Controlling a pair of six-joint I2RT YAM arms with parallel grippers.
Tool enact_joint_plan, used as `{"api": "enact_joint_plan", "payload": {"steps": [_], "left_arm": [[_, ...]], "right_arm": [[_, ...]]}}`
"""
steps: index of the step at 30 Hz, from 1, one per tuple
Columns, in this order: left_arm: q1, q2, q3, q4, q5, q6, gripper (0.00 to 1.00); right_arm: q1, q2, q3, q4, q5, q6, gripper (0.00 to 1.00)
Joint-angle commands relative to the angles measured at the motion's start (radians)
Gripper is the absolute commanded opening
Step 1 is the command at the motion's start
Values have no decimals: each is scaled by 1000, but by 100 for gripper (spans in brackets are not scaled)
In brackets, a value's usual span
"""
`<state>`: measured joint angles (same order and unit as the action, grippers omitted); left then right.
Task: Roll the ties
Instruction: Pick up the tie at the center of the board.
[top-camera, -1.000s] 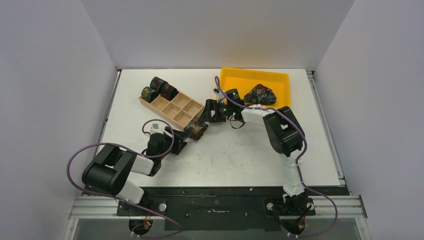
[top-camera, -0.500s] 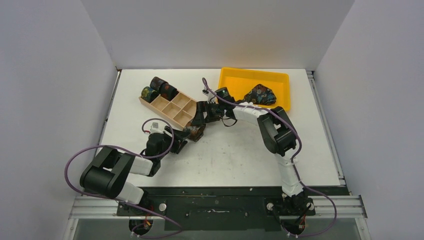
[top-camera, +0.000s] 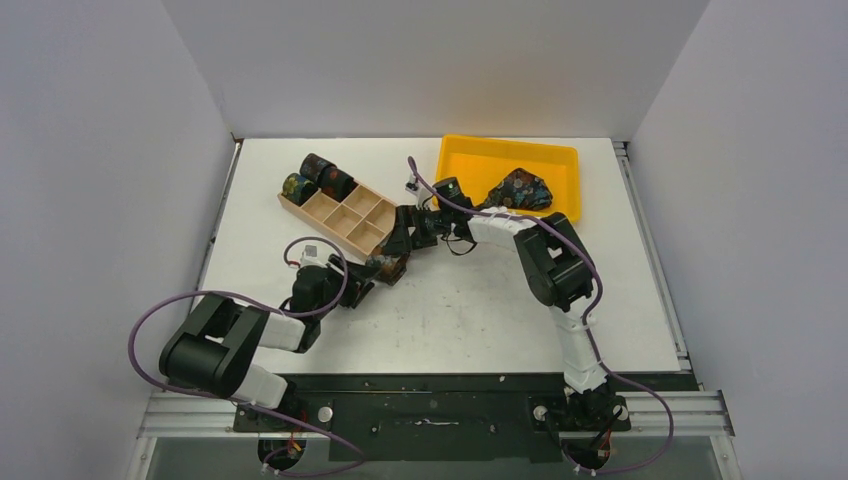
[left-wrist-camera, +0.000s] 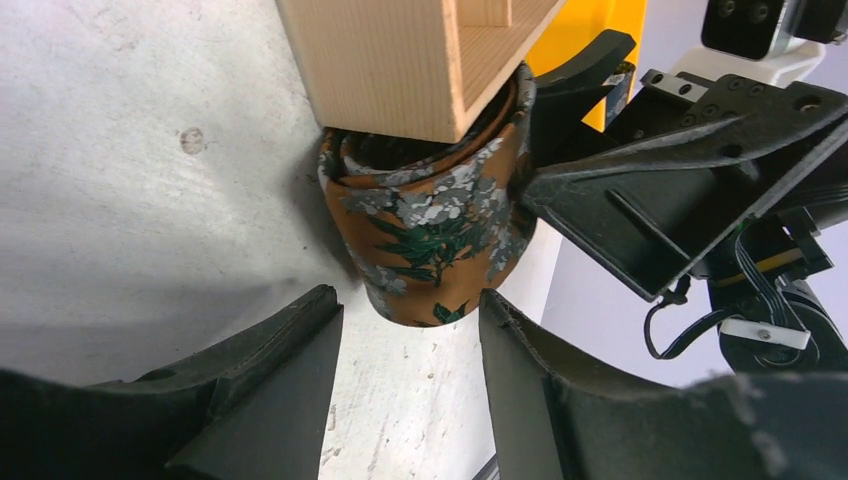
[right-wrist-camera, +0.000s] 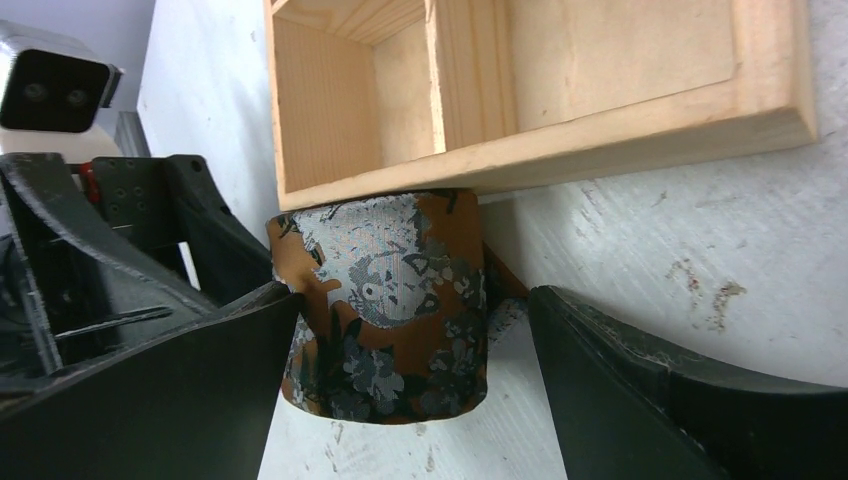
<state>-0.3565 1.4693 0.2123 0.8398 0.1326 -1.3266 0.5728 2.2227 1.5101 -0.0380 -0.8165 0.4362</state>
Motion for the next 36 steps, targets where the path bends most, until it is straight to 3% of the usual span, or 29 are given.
{"api": "enact_joint_plan", "payload": {"steps": [1, 19, 27, 36], "left_arm": [[5, 36, 28, 54, 19, 17, 50], [4, 63, 24, 91, 30, 16, 43], [3, 43, 8, 78, 26, 24, 42], [5, -92, -10, -24, 33, 44, 43]], "right_arm": [[17, 32, -61, -26, -27, 28, 88], [56, 56, -115, 30, -98, 79, 64], [58, 49, -165, 101, -120, 115, 41], [48, 12, -214, 194, -135, 202, 6]]}}
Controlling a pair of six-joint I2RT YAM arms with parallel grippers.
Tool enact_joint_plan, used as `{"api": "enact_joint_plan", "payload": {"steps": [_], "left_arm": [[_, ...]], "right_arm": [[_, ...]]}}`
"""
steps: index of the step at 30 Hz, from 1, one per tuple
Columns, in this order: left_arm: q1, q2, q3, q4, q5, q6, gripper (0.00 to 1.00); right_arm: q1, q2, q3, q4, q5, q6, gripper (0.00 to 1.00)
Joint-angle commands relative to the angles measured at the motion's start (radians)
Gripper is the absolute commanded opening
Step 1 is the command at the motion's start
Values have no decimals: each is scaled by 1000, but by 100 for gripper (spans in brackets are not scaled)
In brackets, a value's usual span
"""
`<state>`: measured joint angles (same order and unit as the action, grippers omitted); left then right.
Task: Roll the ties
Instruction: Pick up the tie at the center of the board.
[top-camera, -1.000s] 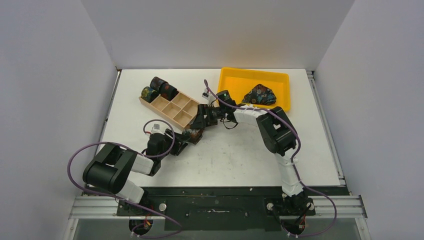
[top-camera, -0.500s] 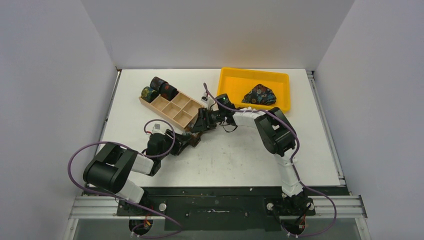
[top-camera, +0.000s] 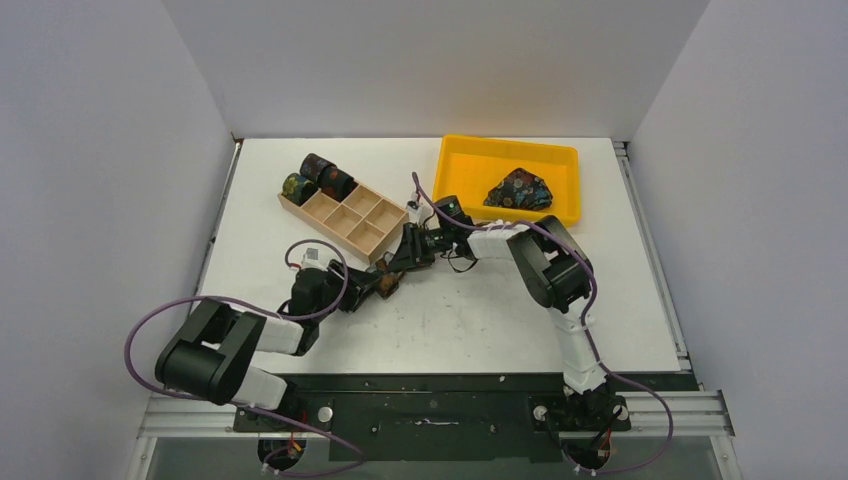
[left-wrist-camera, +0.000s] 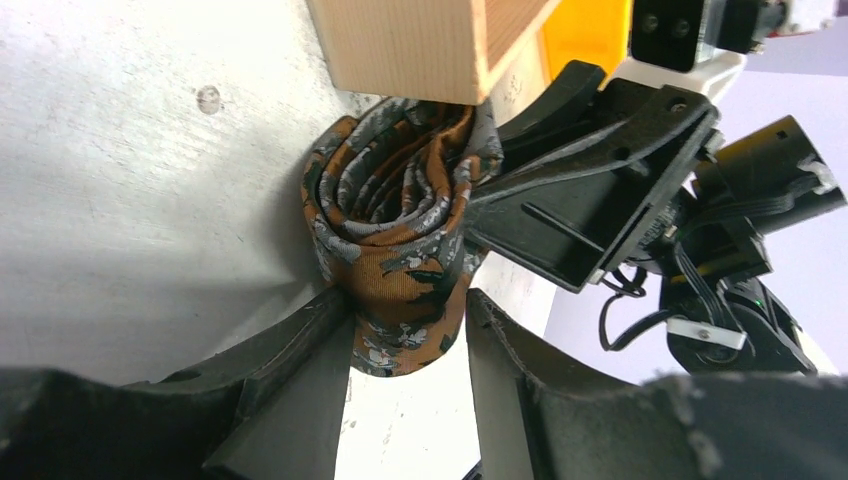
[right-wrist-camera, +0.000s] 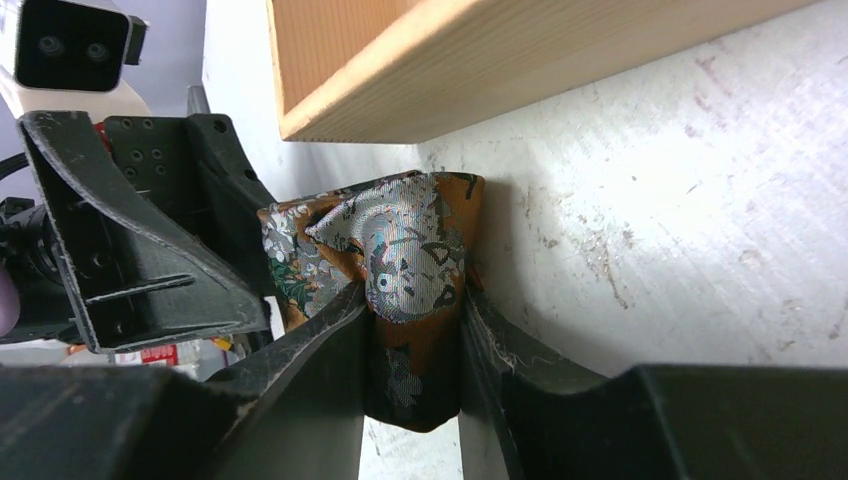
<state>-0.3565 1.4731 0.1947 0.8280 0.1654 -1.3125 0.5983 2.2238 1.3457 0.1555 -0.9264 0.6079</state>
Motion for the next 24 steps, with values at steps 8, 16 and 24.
{"api": "enact_joint_plan", "payload": {"steps": [8, 16, 24], "left_arm": [[35, -428, 93, -394, -11, 151, 46], [142, -620, 179, -666, -23, 243, 66], [239, -543, 330, -826, -58, 341, 92]], "right_arm": [[-22, -106, -101, 104, -38, 143, 5], [-76, -242, -148, 171, -26, 227, 5], [-129, -367, -133, 192, 20, 299, 5]]}}
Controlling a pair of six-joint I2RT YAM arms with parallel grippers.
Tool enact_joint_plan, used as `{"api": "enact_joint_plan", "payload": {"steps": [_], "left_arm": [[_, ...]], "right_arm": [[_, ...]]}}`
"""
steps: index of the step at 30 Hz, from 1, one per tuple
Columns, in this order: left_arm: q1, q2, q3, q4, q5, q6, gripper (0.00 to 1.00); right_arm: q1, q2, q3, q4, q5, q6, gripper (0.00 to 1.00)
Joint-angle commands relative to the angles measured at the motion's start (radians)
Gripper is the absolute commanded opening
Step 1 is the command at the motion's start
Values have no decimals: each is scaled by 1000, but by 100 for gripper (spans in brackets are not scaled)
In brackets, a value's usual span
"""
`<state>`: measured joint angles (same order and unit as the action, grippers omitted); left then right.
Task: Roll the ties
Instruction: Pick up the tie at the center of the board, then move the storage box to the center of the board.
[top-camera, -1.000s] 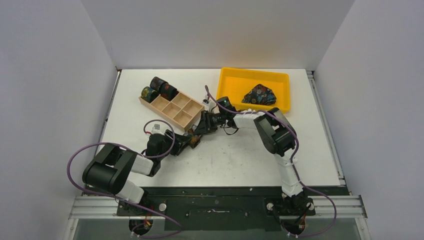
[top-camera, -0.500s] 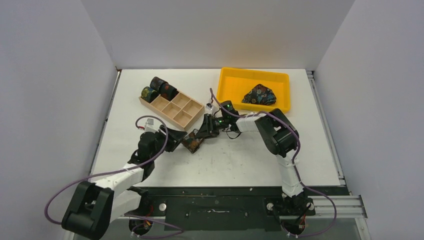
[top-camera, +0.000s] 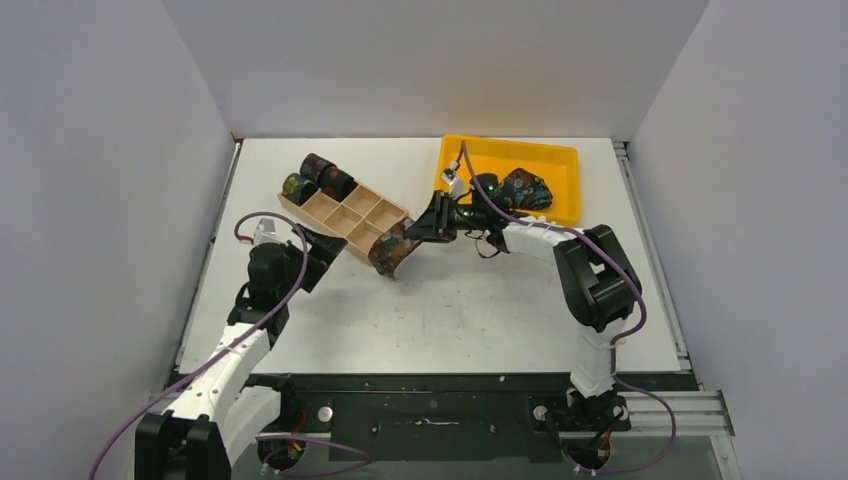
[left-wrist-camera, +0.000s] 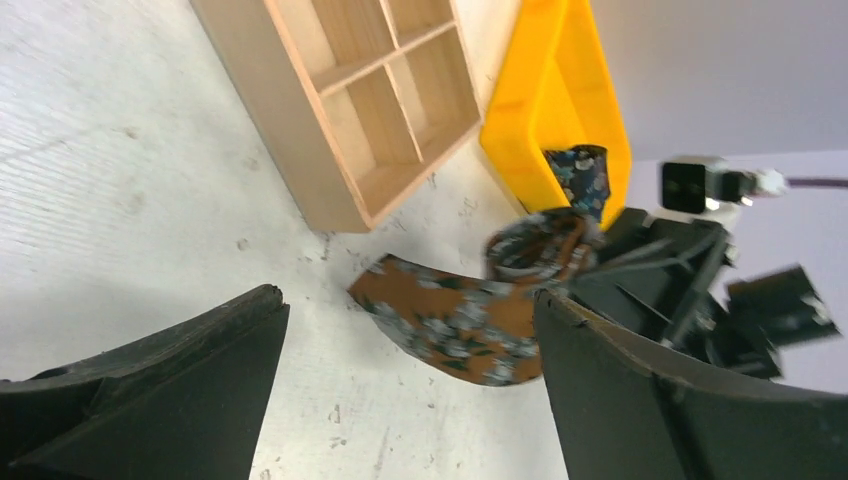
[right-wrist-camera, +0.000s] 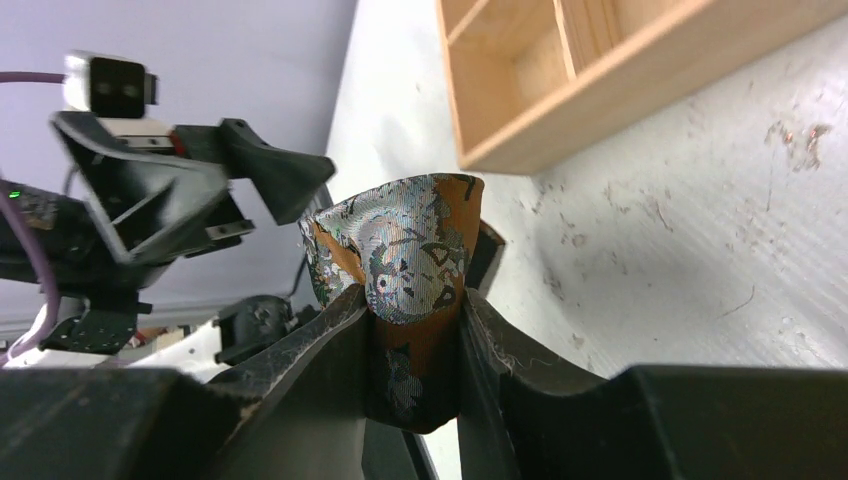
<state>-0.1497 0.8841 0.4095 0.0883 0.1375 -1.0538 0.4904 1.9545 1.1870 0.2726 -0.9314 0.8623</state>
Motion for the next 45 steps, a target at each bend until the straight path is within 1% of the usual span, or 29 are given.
{"api": "enact_joint_plan", "payload": {"steps": [1, 5, 7, 9, 12, 16, 21, 25, 27, 34, 39, 42, 45], "left_arm": [[38, 65, 139, -111, -31, 92, 94], [63, 145, 228, -141, -50, 140, 97], [77, 189, 271, -158, -67, 168, 97], [91, 244, 307, -168, -85, 191, 97], [104, 321, 349, -164, -96, 227, 97], [103, 434, 391, -170, -106, 247, 93], [102, 568, 406, -155, -130, 248, 90], [90, 646, 422, -86, -130, 217, 90], [68, 666, 438, -47, -156, 212, 90], [29, 673, 449, -12, -208, 201, 90], [29, 739, 480, -43, -225, 199, 91], [36, 801, 510, -81, -250, 203, 86], [45, 826, 490, -64, -257, 210, 76]], "right_arm": [[-28, -106, 33, 76, 27, 52, 5], [-57, -139, 68, 68, 56, 70, 5], [-74, -149, 101, 50, 74, 73, 5], [-87, -158, 150, 2, 103, 47, 5], [-88, -156, 265, -102, 151, -13, 5], [-89, -150, 327, -132, 161, -14, 5], [-90, -171, 301, -153, 166, -41, 5], [-89, -184, 268, -151, 167, -50, 5], [-89, -189, 258, -152, 169, -51, 5], [-87, -202, 236, -158, 177, -62, 5], [-84, -212, 223, -161, 182, -67, 5], [-83, -219, 219, -174, 184, -75, 5], [-84, -228, 215, -188, 184, -92, 5]]}}
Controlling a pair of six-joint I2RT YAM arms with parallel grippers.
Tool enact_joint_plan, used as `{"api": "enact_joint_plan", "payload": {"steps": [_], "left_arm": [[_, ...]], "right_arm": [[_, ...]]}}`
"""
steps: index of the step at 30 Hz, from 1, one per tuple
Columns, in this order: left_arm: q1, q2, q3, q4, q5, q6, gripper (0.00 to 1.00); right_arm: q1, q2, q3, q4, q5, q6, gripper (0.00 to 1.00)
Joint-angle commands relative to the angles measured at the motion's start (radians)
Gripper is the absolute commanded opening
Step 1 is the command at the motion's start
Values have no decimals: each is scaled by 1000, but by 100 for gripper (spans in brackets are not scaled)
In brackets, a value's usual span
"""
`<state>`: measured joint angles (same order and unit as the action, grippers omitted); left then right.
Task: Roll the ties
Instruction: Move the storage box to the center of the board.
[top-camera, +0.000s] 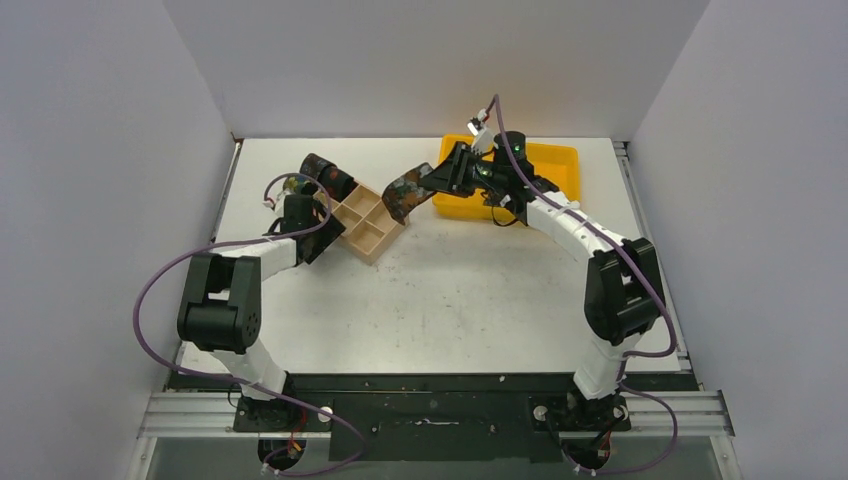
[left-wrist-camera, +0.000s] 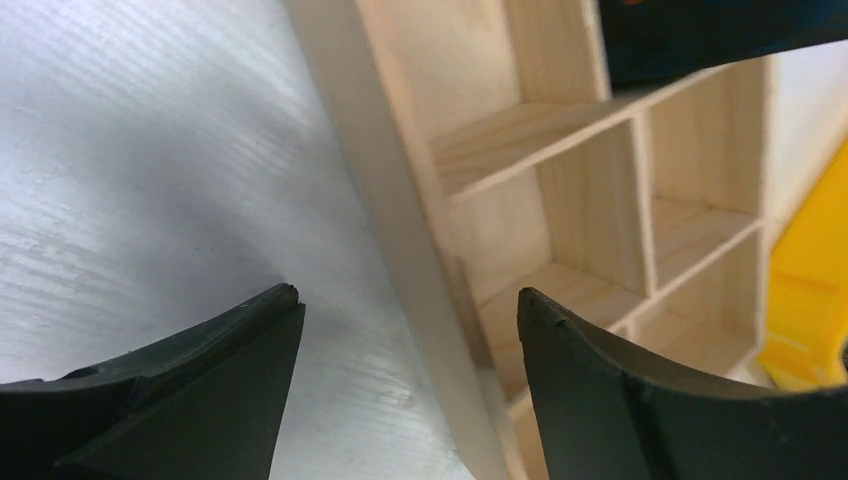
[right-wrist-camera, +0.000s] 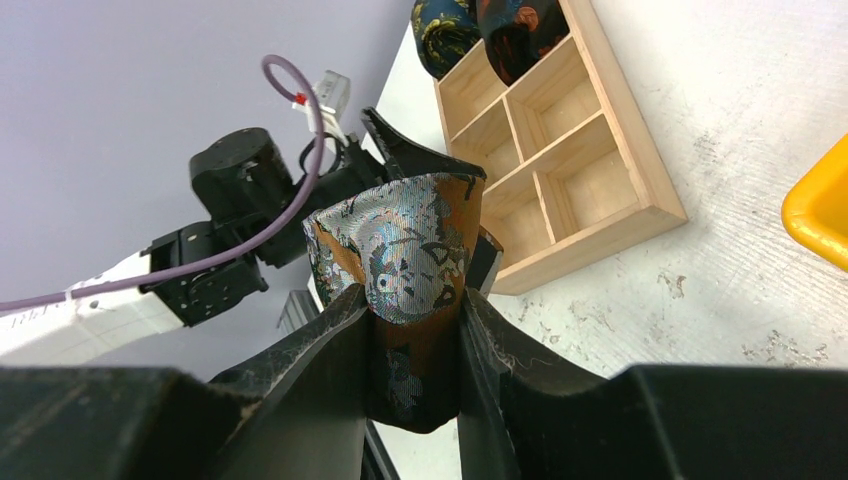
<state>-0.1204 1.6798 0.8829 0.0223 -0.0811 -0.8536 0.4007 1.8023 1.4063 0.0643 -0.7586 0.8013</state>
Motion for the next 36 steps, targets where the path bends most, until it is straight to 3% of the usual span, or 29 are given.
{"api": "enact_joint_plan", "payload": {"steps": [1, 6, 16, 21, 28, 36], "left_arm": [[12, 33, 7, 8, -36, 14, 70], [-45, 21, -13, -1, -11, 47, 44], [-138, -90, -216, 40, 30, 42, 25], [-197, -168, -276, 12, 34, 71, 10], [-284, -320, -409, 30, 44, 23, 6], [-320, -378, -453, 73, 48, -22, 6]], "right_arm": [[5, -78, -6, 14, 11, -40, 5], [3, -86, -7, -10, 36, -63, 5], [5, -137, -68, -24, 95, -83, 5], [12, -190, -113, -61, 178, -130, 5], [50, -218, -123, -186, 311, -239, 5], [158, -177, 34, -430, 612, -408, 5]]}}
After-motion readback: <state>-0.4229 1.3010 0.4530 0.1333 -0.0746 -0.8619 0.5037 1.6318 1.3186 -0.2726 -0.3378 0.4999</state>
